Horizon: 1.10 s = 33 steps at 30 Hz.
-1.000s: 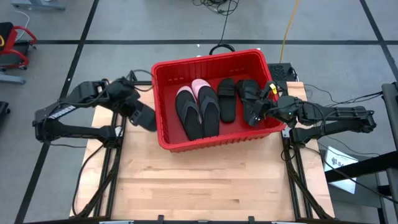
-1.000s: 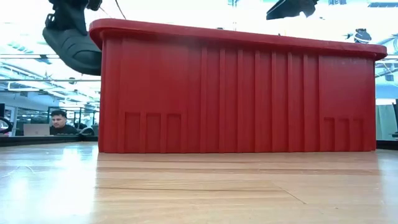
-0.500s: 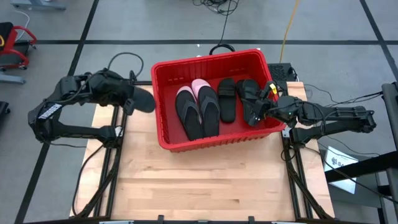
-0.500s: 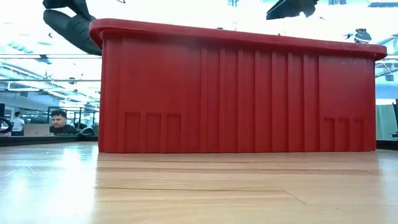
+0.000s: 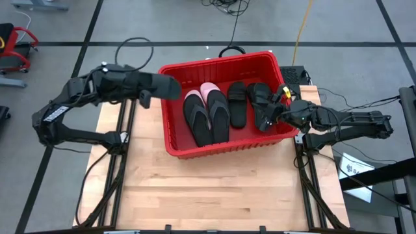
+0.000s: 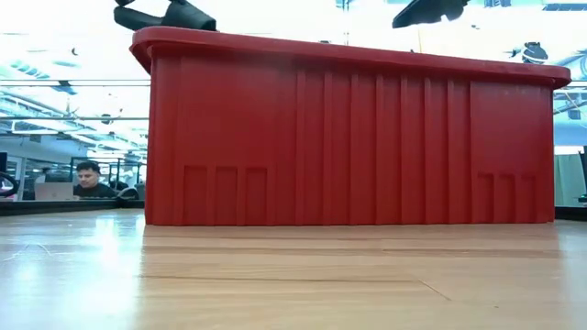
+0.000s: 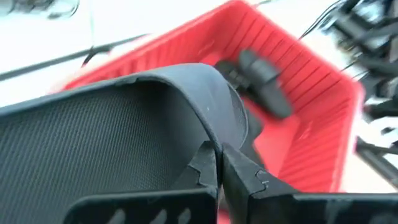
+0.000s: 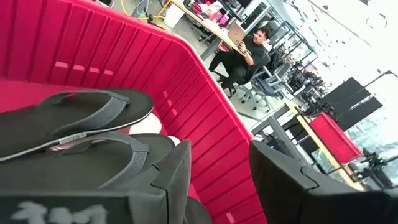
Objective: Pick and place slides into bin
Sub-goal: Put the black slide into the red bin
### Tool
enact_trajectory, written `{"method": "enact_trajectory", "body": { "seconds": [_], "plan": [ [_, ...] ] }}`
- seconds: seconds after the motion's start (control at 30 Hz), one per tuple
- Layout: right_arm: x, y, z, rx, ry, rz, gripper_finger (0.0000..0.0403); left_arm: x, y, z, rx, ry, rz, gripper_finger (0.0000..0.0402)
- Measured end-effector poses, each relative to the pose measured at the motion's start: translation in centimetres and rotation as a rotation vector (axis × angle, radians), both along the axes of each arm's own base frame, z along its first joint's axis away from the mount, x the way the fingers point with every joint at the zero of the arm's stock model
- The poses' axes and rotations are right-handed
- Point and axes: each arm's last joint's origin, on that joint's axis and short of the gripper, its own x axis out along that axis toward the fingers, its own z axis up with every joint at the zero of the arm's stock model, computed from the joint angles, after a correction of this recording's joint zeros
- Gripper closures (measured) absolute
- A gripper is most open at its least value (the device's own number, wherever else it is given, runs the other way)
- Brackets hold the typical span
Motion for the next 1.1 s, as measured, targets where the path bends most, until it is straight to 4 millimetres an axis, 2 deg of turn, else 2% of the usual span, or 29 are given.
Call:
{"method": "enact_trajectory", "body": {
  "seconds": [0.13, 0.4, 0.57, 0.9, 1.1],
  "plan": [
    [0.0, 0.0, 0.0, 0.046, -0.034, -0.001, 0.0252, 2.6, 0.4, 0.7, 0.059, -0.105, -0.041, 0.0401],
    [0.6, 0.5, 1.3, 0.206, -0.249, 0.18, 0.0252, 8.4, 0.8, 2.5, 0.278, -0.357, -0.128, 0.0401],
    [1.4, 0.8, 1.6, 0.182, -0.268, 0.295, 0.0252, 11.6, 0.7, 3.2, 0.38, -0.511, -0.161, 0.0401],
    [3.8, 0.7, 2.6, 0.086, -0.43, 0.309, 0.0252, 16.4, 0.2, 3.0, 0.436, -0.754, -0.256, 0.0401],
    [3.8, 0.7, 3.6, 0.049, -0.534, 0.312, 0.0252, 18.2, -0.5, 2.4, 0.425, -0.825, -0.274, 0.0401]
  ]
}}
